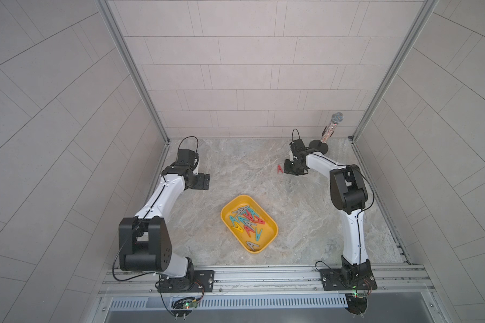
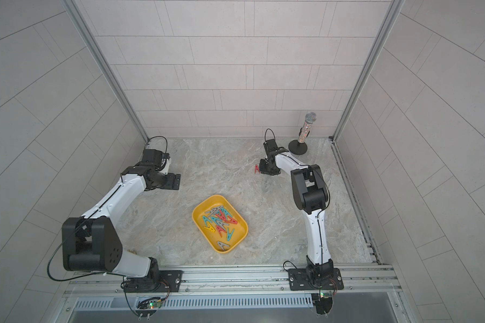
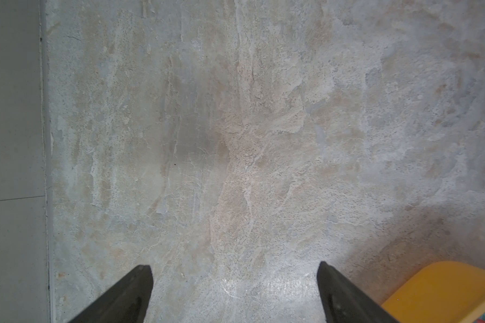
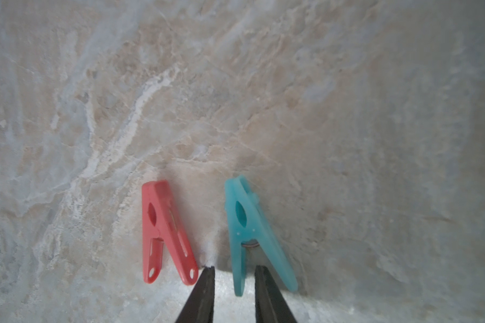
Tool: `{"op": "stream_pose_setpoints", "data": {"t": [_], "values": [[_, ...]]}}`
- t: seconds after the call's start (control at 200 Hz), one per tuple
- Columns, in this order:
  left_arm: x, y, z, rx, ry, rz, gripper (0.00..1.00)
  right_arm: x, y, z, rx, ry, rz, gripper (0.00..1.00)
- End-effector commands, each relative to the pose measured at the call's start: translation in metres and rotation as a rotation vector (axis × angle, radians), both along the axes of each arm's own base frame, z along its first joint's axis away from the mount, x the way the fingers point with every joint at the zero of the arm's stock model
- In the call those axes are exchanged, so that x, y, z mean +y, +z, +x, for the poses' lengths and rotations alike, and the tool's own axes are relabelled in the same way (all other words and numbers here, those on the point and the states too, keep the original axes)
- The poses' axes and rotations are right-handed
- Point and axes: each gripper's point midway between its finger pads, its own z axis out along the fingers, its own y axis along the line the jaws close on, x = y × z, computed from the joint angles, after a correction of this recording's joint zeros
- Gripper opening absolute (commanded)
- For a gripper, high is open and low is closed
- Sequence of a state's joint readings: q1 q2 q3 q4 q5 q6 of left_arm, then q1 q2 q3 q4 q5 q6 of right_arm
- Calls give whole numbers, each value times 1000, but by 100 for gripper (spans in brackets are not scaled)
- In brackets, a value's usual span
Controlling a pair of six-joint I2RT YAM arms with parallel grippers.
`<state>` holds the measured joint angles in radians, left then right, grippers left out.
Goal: Take the clothespins out of the storage box
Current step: Place the clothespin at the center of the board, then pick up the clothespin from the storage box.
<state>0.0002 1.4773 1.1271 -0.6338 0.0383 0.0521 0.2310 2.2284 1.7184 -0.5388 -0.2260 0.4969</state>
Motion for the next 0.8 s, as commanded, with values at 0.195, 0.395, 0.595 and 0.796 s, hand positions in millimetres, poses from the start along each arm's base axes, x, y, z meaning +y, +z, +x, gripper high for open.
{"op": "stream_pose_setpoints", "data": {"t": [0.195,0.395,0.595,0.796], "values": [[4,3,-5,-5,5,3,100,5,33,-28,18,23,17,29],[1,2,-5,-3,-2,-9,100,13,57,-48,-10,53,57,30],[1,1,-5,3,-3,-12,100,26,85,-74,-43,109,117,30],[-5,-1,-6,9,-27,-42,100,55,121,-108,-138,231,181,29]]}}
